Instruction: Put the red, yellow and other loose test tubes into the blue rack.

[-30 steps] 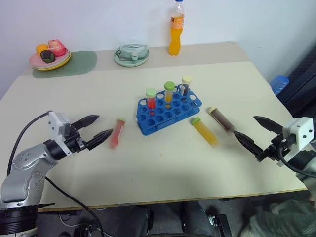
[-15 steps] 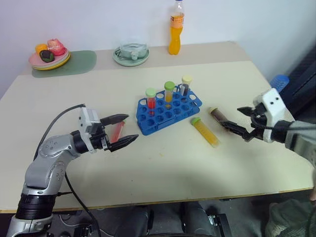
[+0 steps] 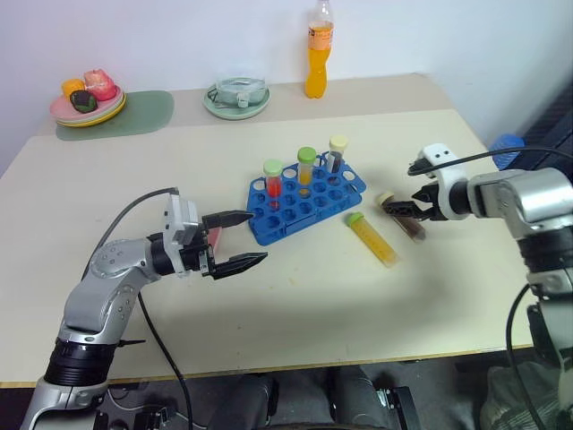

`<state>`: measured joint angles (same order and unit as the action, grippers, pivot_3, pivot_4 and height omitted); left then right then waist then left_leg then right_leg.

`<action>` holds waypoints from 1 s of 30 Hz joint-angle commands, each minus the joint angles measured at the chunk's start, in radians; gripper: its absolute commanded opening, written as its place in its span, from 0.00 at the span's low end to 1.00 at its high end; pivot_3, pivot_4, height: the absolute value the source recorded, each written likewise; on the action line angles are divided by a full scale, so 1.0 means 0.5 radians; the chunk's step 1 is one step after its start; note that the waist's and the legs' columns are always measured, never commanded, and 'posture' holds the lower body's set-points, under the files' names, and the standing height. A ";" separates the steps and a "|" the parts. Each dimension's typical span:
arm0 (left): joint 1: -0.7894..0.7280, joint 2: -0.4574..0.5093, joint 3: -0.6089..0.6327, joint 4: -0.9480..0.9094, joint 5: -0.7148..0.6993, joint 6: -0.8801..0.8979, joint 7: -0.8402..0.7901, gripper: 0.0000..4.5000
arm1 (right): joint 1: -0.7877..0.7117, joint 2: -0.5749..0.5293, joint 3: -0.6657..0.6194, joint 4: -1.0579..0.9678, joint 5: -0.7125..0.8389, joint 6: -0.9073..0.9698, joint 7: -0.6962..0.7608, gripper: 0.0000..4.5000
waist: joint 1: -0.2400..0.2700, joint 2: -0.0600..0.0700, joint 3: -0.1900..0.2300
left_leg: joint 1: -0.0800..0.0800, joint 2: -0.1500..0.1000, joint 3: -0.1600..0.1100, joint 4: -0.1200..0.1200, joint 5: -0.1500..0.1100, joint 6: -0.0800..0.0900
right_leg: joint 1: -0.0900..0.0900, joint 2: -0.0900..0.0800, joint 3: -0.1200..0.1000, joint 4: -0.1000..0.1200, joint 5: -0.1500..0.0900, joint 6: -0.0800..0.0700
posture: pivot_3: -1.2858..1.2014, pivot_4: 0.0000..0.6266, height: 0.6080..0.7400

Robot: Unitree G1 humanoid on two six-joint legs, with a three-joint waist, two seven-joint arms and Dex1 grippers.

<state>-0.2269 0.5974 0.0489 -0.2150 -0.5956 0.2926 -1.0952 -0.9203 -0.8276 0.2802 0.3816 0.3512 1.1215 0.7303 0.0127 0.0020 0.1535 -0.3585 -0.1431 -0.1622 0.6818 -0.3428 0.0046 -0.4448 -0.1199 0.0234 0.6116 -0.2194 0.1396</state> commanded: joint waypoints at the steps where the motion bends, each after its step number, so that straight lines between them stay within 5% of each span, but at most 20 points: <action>1: 0.019 -0.004 0.014 -0.085 -0.016 0.005 0.026 0.95 | -0.237 0.056 0.151 0.350 -0.214 -0.128 0.145 1.00 | -0.001 0.000 0.000 | 0.000 0.000 0.000 0.000 0.000 0.000 | 0.000 0.000 0.000 0.000 0.000 0.000 | 0.52 0.24 1.00; 8: 0.069 -0.007 0.018 -0.150 -0.028 0.035 0.074 0.95 | -0.495 0.210 0.390 0.914 -0.574 -0.413 0.407 1.00 | -0.006 0.000 0.000 | 0.000 0.000 0.000 -0.001 0.000 0.000 | -0.001 0.000 0.000 0.001 0.000 0.000 | 0.52 0.24 1.00; 16: 0.126 0.000 0.042 -0.216 -0.042 0.069 0.117 0.96 | -0.502 0.300 0.425 1.064 -0.809 -0.530 0.613 0.18 | -0.007 0.001 0.000 | 0.001 0.000 0.000 0.000 0.000 0.000 | -0.001 0.001 0.000 0.002 0.000 0.000 | 0.52 0.24 1.00; 24: 0.098 -0.023 0.028 -0.195 -0.028 0.063 0.154 0.96 | -0.485 0.239 0.291 0.899 -0.845 -0.493 0.689 0.18 | -0.007 0.001 0.000 | 0.001 0.000 0.000 0.000 0.000 0.000 | -0.001 0.001 0.000 0.002 0.000 0.000 | 0.52 0.24 1.00; 30: 0.034 -0.098 -0.004 -0.110 0.033 0.012 0.198 0.96 | -0.188 0.042 0.001 0.112 -0.611 -0.402 0.842 0.18 | 0.002 0.003 0.002 | -0.002 -0.001 -0.001 0.000 0.000 0.000 | -0.003 0.000 0.000 0.002 0.000 0.000 | 0.52 0.24 1.00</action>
<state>-0.2025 0.5525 0.0473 -0.2672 -0.5925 0.3257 -0.9993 -1.0247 -0.7753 0.3385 0.5656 0.0008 0.9055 1.1242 0.0135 0.0036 0.1542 -0.3598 -0.1435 -0.1627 0.6817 -0.3428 0.0044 -0.4467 -0.1197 0.0231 0.6124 -0.2193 0.1397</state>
